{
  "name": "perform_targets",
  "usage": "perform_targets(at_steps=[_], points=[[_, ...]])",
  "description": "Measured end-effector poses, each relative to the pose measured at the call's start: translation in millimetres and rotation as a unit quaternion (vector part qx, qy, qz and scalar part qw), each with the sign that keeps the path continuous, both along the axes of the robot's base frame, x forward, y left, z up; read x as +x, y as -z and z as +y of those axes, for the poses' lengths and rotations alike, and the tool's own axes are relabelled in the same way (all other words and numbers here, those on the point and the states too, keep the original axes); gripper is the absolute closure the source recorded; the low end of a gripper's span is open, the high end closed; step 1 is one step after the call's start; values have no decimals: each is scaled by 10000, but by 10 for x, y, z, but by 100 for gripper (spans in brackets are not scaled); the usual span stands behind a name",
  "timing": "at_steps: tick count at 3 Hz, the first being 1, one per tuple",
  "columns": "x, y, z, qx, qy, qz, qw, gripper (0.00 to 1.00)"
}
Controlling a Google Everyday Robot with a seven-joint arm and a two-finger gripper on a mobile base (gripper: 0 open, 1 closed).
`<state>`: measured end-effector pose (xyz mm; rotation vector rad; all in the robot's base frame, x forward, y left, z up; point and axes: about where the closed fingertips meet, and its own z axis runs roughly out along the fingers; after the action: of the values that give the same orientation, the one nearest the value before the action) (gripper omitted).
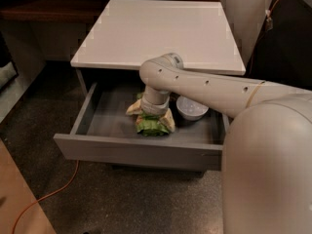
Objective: Pick green rice chip bag from top drawer and place on counter
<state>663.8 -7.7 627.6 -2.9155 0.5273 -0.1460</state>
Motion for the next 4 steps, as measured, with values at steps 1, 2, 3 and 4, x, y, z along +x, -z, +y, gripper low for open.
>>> perform_targets(at_steps=[1,2,3,4], points=[[77,103,14,-187,-6,6,9998,17],[53,-47,53,-204,197,-118,9995,49],[-27,-272,111,-66,366,-241,9990,72],[-207,-662,225,375,587,-314,9971,96]])
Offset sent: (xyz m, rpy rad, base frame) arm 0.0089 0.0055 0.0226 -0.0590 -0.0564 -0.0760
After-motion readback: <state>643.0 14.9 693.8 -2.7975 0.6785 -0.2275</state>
